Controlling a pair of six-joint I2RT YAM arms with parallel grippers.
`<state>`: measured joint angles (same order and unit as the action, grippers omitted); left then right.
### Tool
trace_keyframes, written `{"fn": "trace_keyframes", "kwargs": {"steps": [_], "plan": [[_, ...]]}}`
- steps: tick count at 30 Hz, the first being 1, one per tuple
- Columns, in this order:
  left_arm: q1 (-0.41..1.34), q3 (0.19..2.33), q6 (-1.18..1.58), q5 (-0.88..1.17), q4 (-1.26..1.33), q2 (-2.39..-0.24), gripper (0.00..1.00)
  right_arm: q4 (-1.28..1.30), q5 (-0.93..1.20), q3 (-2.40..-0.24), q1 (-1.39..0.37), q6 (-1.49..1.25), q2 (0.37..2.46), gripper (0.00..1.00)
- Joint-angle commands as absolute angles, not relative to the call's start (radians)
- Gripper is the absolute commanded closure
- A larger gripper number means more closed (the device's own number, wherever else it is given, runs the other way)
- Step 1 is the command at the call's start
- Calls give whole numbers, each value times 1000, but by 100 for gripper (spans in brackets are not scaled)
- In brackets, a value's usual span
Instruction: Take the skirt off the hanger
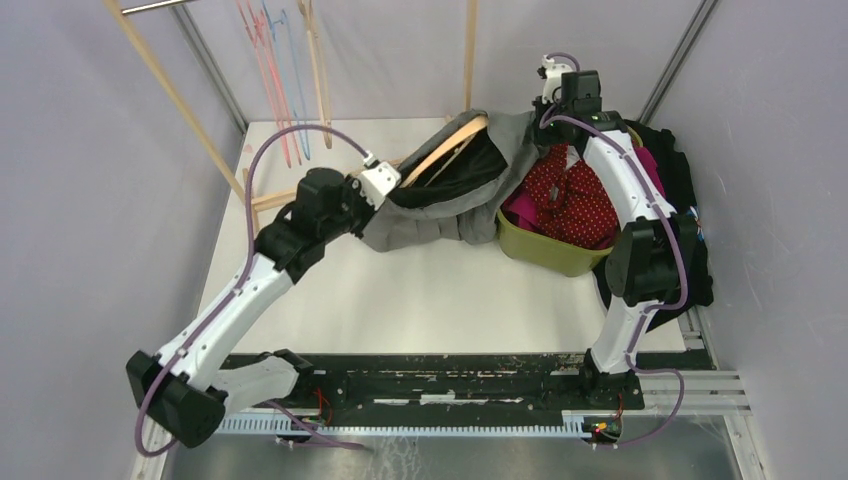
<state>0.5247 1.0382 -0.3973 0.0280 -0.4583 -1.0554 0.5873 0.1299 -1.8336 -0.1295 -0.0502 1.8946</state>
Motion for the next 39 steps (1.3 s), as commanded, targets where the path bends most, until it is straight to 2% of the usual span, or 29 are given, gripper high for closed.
{"fn": "trace_keyframes", "kwargs": {"steps": [1,7,10,13,22,29,35,39], "plan": [[510,1233,-359,15,-251,-1203,97,485,121,-1787,-180,-109,1830,99],[514,1709,-365,128,-266,-1471,97,457,134,-1686,-301,-131,1756,99],[517,1807,-323,183,-259,-1476,97,443,126,-1653,-327,-111,1747,99],[518,1740,-301,202,-260,-1393,97,466,97,-1689,-296,-88,1749,99],[517,1408,-332,45,-465,-1107,97,503,66,-1775,-159,-49,1759,99],[516,1376,-327,-26,-518,-997,97,487,91,-1782,-123,-59,1795,99],[516,1363,-302,-42,-342,-995,97,474,149,-1788,-175,-122,1823,99],[517,1461,-303,-8,-147,-1148,97,445,172,-1704,-305,-154,1780,99]]}}
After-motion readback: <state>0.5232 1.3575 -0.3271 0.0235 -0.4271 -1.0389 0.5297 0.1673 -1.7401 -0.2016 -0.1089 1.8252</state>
